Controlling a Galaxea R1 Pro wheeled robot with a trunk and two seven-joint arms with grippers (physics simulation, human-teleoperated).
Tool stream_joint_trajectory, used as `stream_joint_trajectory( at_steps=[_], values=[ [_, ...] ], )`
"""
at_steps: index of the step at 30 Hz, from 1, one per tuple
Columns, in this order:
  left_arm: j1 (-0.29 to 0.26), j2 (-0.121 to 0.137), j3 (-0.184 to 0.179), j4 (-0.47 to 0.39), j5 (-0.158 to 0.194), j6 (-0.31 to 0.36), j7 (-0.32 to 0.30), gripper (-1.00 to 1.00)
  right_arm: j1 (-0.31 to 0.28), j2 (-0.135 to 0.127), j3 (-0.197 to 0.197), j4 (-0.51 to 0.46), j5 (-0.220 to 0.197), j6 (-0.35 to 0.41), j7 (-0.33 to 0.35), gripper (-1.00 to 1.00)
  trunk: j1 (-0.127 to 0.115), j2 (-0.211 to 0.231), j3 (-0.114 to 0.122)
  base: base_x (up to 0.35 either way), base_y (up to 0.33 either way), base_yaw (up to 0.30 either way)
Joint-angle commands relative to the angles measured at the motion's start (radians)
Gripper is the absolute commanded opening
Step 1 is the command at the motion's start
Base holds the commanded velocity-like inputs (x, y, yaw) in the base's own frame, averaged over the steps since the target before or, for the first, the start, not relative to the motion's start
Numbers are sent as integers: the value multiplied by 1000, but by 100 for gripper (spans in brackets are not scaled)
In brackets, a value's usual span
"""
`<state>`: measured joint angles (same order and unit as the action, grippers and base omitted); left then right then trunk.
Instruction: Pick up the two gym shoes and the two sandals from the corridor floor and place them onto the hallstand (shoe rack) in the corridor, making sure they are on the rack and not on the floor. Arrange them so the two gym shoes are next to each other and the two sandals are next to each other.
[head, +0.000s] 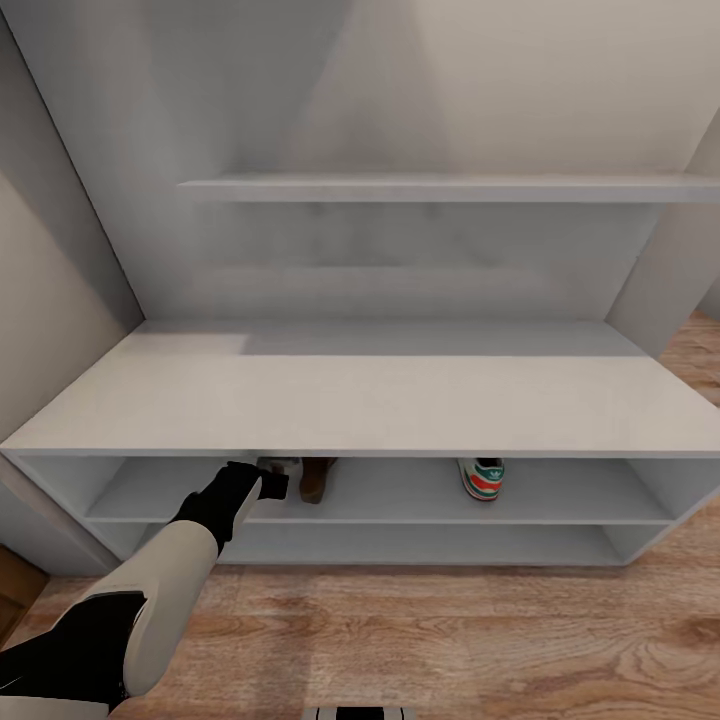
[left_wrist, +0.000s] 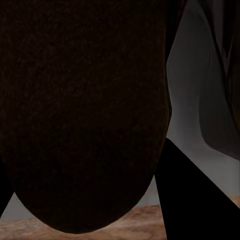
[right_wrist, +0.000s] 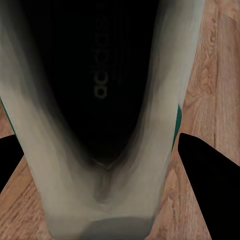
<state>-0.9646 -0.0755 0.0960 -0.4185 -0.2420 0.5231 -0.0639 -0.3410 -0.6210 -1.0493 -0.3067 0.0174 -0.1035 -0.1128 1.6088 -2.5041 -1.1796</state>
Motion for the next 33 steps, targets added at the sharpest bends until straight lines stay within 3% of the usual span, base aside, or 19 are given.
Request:
stream_joint_trajectory(
  at_steps=[1, 2, 3, 25, 33],
  values=[
    [0, -1, 8, -2, -11, 5, -5, -100, -1, 0, -2, 1, 1, -4, -2, -100, 0, 0, -1, 0, 0, 0],
    [0, -1, 7, -2, -11, 5, -5, -100, -1, 0, -2, 1, 2, -4, -2, -100, 0, 0, -1, 0, 0, 0],
    [-1, -1, 7, -2, -11, 5, -5, 100, -1, 0, -2, 1, 2, -4, -2, -100, 0, 0, -1, 0, 0, 0],
    [-2, 7, 5, -2, -11, 6, -5, 100, -1, 0, -2, 1, 2, -4, -1, -100, 0, 0, -1, -5, 0, 0],
    [-1, 8, 4, -2, -11, 5, -5, 100, -1, 1, -2, 1, 2, -4, -1, -100, 0, 0, -1, -243, 0, 0]
  ],
)
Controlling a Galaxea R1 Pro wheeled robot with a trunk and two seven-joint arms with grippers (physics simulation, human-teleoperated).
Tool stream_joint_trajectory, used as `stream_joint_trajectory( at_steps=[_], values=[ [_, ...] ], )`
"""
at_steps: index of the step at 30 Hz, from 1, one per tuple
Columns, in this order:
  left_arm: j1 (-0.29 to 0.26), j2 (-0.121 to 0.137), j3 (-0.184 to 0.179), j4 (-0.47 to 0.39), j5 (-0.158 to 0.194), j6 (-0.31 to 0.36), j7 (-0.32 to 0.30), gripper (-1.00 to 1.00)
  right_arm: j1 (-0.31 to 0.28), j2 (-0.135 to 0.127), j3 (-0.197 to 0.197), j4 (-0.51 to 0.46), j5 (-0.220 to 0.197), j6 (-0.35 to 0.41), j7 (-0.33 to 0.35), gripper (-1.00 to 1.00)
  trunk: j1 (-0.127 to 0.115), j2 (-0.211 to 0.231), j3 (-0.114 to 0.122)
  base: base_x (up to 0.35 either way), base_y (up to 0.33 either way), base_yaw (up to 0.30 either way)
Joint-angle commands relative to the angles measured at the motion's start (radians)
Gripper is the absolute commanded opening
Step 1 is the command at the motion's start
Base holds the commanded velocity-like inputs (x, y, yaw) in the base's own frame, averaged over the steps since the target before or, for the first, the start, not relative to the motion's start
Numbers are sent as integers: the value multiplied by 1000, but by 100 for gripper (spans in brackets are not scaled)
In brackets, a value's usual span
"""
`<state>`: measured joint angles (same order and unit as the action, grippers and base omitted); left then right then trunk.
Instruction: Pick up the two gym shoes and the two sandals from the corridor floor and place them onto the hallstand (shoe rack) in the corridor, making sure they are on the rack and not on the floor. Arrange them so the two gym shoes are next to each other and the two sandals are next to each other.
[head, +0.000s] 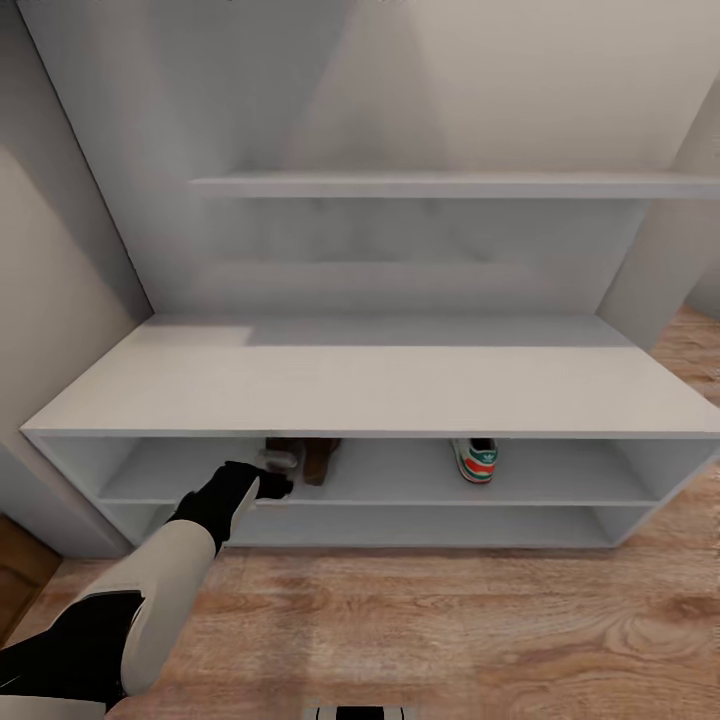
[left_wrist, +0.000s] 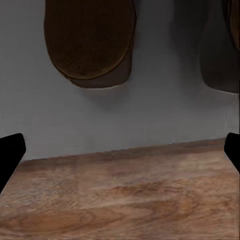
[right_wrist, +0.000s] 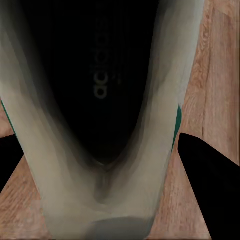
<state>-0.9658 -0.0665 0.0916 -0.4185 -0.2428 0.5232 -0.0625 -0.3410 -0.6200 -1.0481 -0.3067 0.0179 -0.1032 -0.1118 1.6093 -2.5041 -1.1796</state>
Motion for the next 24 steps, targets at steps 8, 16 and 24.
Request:
stream_joint_trajectory(
  at_steps=[8, 16, 24],
  values=[
    [0, -2, 8, -2, -10, 4, -7, 100, -1, 0, -3, 1, 1, -4, -3, -100, -1, 0, -1, -326, 0, 0],
    [1, -3, 8, -2, -10, 4, -7, 100, -1, 0, -3, 1, 2, -4, -2, -100, -1, 0, -1, -327, -74, 0],
    [1, -3, 10, -2, -9, -16, -7, 100, -1, 0, -3, 1, 2, -4, -2, -100, -1, 0, -1, -285, -189, 0]
  ],
)
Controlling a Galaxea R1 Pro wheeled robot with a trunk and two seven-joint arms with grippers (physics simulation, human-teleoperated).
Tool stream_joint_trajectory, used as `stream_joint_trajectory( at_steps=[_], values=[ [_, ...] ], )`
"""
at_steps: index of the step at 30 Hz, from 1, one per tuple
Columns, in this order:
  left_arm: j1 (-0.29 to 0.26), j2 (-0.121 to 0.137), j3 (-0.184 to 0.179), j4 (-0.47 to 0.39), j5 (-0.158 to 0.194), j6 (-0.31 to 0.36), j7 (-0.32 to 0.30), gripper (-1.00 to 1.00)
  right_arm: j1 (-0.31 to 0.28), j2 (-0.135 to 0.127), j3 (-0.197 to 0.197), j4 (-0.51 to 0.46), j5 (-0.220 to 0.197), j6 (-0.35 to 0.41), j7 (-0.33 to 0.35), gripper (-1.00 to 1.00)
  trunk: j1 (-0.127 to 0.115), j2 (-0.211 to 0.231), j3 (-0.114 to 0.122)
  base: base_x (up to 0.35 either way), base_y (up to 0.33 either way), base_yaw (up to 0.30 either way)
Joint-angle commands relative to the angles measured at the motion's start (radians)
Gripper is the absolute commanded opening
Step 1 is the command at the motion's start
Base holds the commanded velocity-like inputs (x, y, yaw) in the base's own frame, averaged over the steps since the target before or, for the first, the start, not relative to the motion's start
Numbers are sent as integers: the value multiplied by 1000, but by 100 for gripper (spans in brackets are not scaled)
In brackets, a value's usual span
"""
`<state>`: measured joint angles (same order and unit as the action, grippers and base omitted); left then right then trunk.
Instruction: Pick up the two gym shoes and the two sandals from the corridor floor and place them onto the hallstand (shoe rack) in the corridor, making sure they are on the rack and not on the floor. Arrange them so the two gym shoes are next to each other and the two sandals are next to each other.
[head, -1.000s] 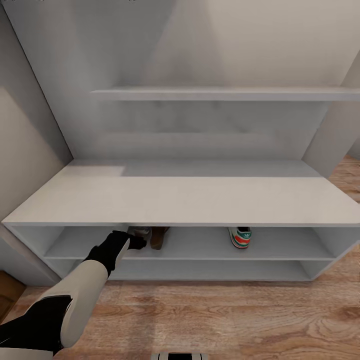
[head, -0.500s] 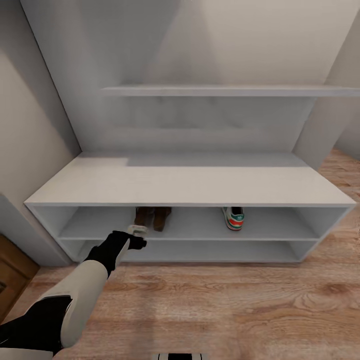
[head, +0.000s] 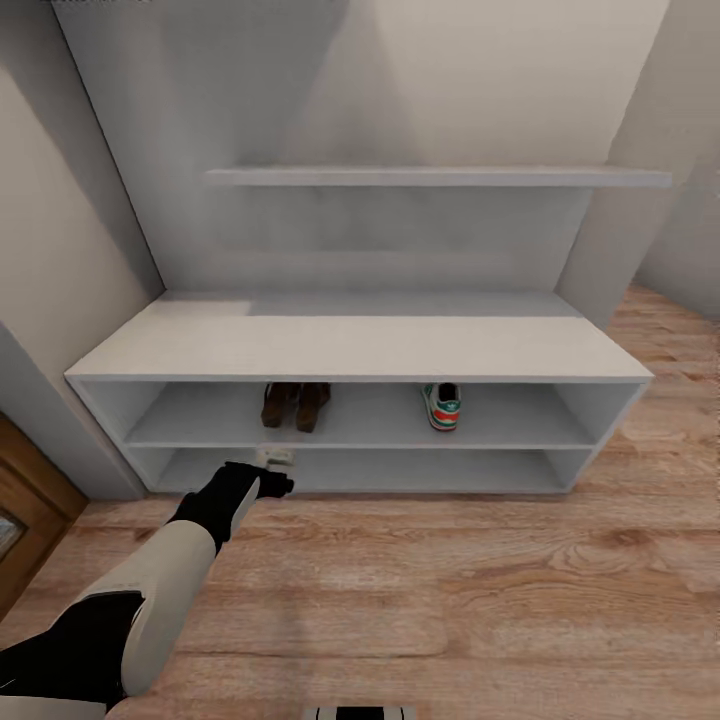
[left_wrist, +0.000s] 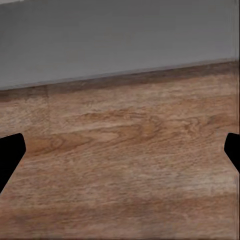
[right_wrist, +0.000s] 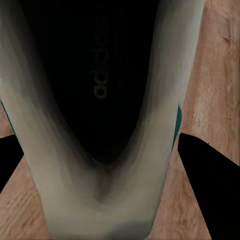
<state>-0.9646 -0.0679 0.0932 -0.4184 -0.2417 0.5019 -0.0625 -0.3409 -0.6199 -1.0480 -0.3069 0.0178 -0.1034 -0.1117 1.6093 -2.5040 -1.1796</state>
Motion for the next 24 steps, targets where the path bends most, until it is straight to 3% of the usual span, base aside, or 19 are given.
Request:
stream_joint_trajectory(
  at_steps=[1, 6, 7, 9, 10, 11, 12, 14, 18, 20, 24],
  values=[
    [0, -1, 9, -2, -10, -3, -7, 100, -1, 0, -3, 2, 2, -4, -2, -100, -1, 0, -1, -279, -198, 0],
    [28, 2, 18, 0, -3, -112, -15, 100, -1, 0, -3, 2, 2, -4, -3, -100, -1, 0, -1, -278, -199, 0],
    [84, 4, 24, -6, 12, -186, -21, 100, -1, 0, -3, 2, 2, -4, -3, -100, -1, 0, -1, -277, -198, 0],
    [152, 14, 28, -26, 31, -257, -47, 100, -1, 4, -3, 2, 2, -4, -3, -100, -1, 0, -1, -277, -198, 0],
    [277, 60, 30, -84, 46, -366, -206, 100, -1, 6, -3, 2, 2, -4, -2, -100, -1, 0, -1, -244, -168, 0],
    [348, 97, 32, -113, 50, -427, -347, 100, -1, 9, -2, 3, 2, -3, -2, -100, -1, 0, -1, -172, -107, 0],
    [364, 105, 33, -117, 51, -443, -379, 100, -1, 10, -2, 3, 2, -3, -2, -100, -1, 0, -1, -144, -86, 0],
    [433, 151, 53, -125, 86, -532, -518, 100, -1, 13, -1, 5, 12, -3, -1, -100, -1, 0, -1, -70, -42, 0],
    [504, 202, 87, -123, 151, -611, -661, 100, -1, 18, 0, 6, 44, -5, -1, -100, -1, 0, -1, -23, -14, 0],
    [528, 217, 93, -122, 163, -628, -711, 100, -1, 19, 0, 7, 52, -6, -1, -100, -1, 0, -1, -9, -5, 0],
    [604, 272, 130, -122, 190, -706, -851, 100, -1, 20, 0, 14, 66, -9, -2, -100, -1, 0, -1, -3, -2, 0]
  ],
)
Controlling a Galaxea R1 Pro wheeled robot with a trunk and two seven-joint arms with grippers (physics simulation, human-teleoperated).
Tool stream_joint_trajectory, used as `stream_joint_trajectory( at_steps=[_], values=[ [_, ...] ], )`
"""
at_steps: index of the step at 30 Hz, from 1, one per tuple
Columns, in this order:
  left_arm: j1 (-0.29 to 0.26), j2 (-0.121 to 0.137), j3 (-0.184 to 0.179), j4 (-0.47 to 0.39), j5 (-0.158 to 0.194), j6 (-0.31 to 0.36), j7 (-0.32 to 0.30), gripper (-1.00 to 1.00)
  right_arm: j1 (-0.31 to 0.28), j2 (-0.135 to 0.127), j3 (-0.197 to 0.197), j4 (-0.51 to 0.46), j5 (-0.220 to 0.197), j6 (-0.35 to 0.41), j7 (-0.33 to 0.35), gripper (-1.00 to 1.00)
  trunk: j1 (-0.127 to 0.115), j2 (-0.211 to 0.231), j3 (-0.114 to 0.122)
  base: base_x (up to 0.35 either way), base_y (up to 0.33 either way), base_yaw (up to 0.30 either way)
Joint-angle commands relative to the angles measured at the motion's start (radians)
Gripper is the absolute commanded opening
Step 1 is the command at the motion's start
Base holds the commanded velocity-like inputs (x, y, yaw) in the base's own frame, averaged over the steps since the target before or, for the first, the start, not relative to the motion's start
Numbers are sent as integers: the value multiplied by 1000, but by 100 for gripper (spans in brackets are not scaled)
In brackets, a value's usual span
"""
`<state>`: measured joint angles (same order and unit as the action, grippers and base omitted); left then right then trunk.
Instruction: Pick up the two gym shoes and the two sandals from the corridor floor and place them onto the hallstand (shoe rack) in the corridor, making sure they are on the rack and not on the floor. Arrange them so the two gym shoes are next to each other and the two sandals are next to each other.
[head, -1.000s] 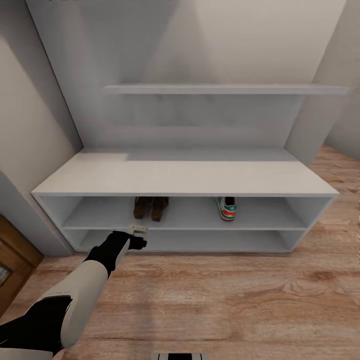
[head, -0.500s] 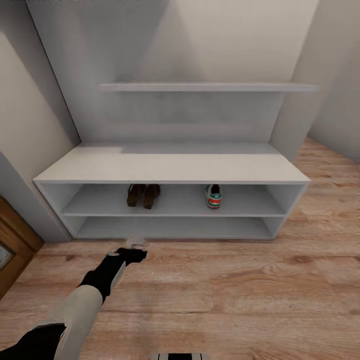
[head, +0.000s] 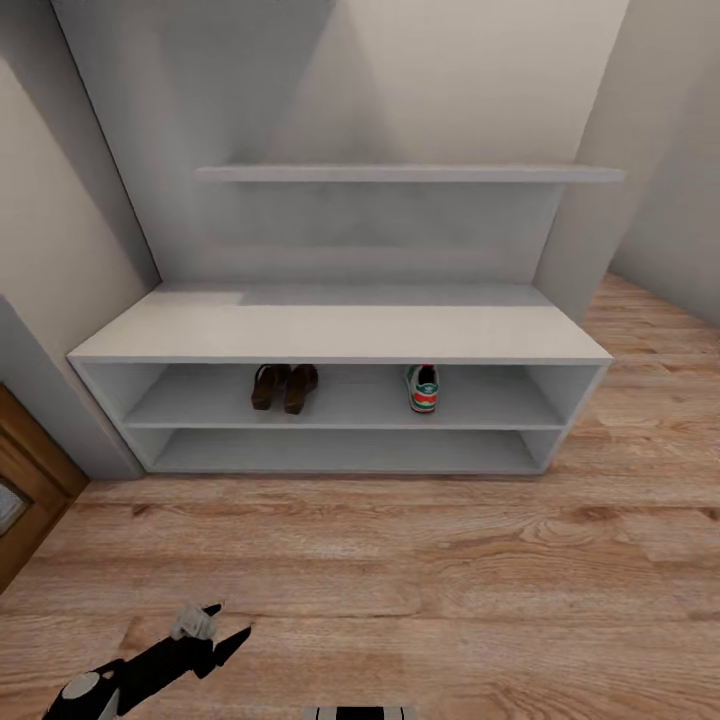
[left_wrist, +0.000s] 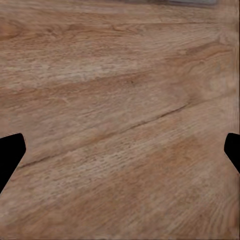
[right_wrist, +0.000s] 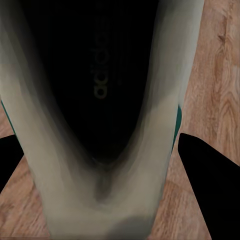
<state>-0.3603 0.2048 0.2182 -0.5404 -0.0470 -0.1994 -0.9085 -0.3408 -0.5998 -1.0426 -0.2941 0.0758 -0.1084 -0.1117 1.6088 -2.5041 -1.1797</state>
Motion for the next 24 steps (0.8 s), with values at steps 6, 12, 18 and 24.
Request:
stream_joint_trajectory(
  at_steps=[6, 12, 18, 24],
  values=[
    [23, 6, 23, 0, -5, -32, -63, 100, -1, 1, -6, 5, 10, -5, -3, -100, 0, 0, -1, 0, 0, 0],
    [26, 2, 23, -1, -6, -36, -71, 100, -1, 3, -7, 6, 10, -5, -3, -100, 0, 0, -1, 0, 0, 0],
    [26, 1, 26, -10, -1, -37, -73, 100, -1, 7, -7, 6, 10, -5, -5, -100, 0, 0, -1, 0, -173, 0],
    [26, 4, 26, -12, 2, -36, -74, 100, -1, 7, -7, 6, 10, -5, -5, -100, 0, 0, -1, -56, -246, 0]
  ],
)
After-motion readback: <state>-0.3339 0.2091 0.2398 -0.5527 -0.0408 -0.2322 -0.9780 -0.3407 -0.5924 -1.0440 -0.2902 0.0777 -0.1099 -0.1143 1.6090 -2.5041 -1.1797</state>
